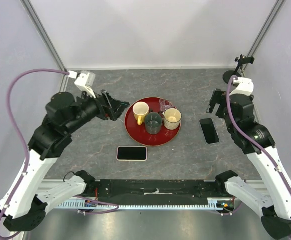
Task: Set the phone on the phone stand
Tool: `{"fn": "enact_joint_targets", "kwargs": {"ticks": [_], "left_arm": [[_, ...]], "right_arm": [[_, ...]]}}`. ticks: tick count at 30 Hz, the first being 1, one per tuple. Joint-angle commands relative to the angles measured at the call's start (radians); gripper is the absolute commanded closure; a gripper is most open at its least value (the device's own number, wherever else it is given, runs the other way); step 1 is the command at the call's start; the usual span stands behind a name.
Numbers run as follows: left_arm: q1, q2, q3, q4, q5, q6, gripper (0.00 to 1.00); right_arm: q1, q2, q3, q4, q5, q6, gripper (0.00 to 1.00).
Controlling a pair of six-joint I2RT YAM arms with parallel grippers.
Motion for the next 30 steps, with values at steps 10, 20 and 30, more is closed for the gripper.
{"fn": "enact_joint_targets", "kwargs": {"ticks": [10, 20, 30], "left_arm": [[-0.001, 0.135, -0.163, 0.179, 0.112, -0.052, 0.15], [-0.001, 0.436, 0.057, 0.193, 0.278, 0.031, 0.16], [-0.001, 0.461, -0.018, 0.184, 0.28, 0.16, 0.18]], "right_arm": [[-0.001, 0.168, -0.091, 0.094, -0.145, 0.081, 0.02], [-0.015, 0.504, 0.104, 0.125, -0.156, 0.154, 0.02], [-0.361, 0.722, 0.234, 0.322, -0.391, 0.284, 0.02]]}}
